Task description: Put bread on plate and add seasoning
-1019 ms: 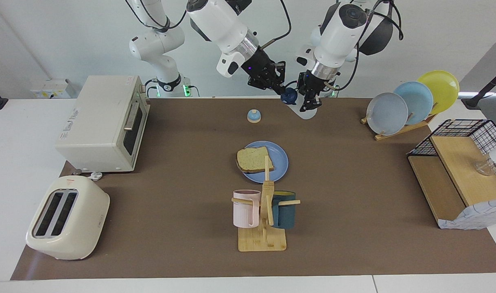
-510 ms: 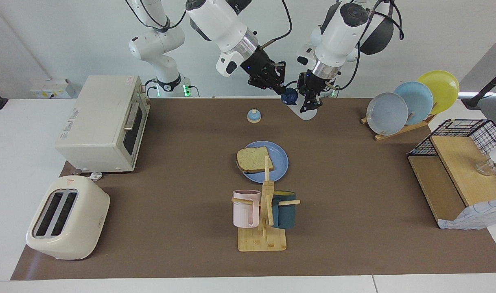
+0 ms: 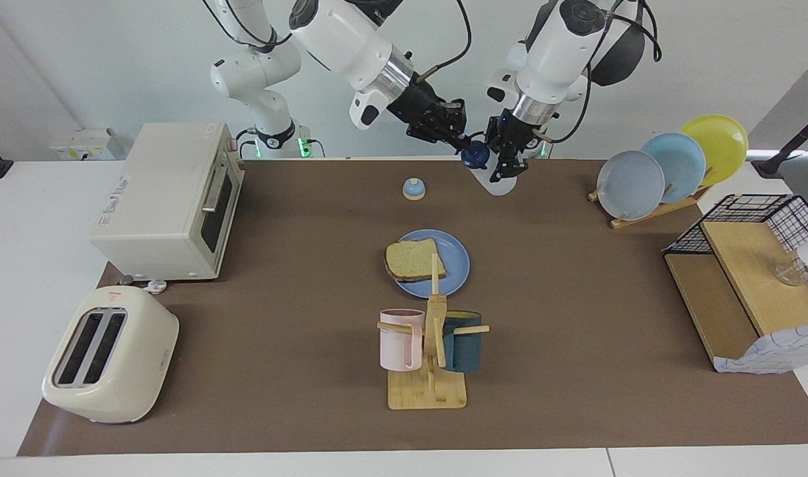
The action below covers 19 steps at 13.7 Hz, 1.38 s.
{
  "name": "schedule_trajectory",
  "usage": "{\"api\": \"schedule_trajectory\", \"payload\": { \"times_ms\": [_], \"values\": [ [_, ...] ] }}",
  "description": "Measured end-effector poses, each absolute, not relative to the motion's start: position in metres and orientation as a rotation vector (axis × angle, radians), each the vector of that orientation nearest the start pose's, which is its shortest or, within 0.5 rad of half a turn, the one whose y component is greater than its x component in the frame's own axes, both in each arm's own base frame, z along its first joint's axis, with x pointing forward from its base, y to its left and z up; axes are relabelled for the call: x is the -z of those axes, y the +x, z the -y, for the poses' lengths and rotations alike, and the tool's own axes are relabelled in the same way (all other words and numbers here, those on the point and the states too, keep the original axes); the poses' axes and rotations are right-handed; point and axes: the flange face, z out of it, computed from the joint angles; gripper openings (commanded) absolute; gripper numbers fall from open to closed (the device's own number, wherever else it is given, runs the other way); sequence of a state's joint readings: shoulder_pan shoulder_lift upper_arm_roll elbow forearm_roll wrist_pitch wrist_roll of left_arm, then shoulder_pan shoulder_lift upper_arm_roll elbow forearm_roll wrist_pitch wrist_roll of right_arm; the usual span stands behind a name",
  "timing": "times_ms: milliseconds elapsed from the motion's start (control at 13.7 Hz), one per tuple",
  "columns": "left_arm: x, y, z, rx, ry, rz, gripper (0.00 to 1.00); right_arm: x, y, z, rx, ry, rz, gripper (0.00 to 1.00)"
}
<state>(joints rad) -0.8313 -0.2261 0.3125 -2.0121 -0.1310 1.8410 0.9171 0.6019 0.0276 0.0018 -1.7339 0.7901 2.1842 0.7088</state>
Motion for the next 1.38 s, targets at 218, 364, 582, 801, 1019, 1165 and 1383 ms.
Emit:
{"api": "schedule_trajectory", "payload": {
  "times_ms": [218, 364, 582, 801, 1019, 1165, 1383],
  "values": [
    [-0.551, 0.435, 0.245, 0.138, -2.535, -2.146, 0.0, -0.611, 0.495, -0.362, -0.139, -2.182, -0.555, 0.0],
    [-0.546, 0.432, 0.246, 0.115, -2.531, -2.156, 0.0, -0.617, 0.506, -0.348, -0.095, -2.125, -0.607, 0.0],
    [-0.547, 0.431, 0.248, 0.117, -2.527, -2.159, 0.0, -0.607, 0.508, -0.343, -0.088, -2.127, -0.621, 1.0],
    [-0.542, 0.43, 0.246, 0.092, -2.532, -2.159, 0.0, -0.601, 0.509, -0.332, -0.051, -2.145, -0.599, 1.0],
    [-0.54, 0.43, 0.246, 0.085, -2.533, -2.159, 0.0, -0.584, 0.505, -0.313, 0.078, -2.369, -0.499, 1.0],
    [-0.54, 0.431, 0.245, 0.09, -2.539, -2.152, 0.0, -0.571, 0.506, -0.295, 0.135, -2.568, -0.412, 1.0],
    [-0.542, 0.438, 0.238, 0.128, -2.593, -2.079, 0.0, -0.559, 0.525, -0.219, 0.08, -2.746, -0.291, 1.0]
  ]
}}
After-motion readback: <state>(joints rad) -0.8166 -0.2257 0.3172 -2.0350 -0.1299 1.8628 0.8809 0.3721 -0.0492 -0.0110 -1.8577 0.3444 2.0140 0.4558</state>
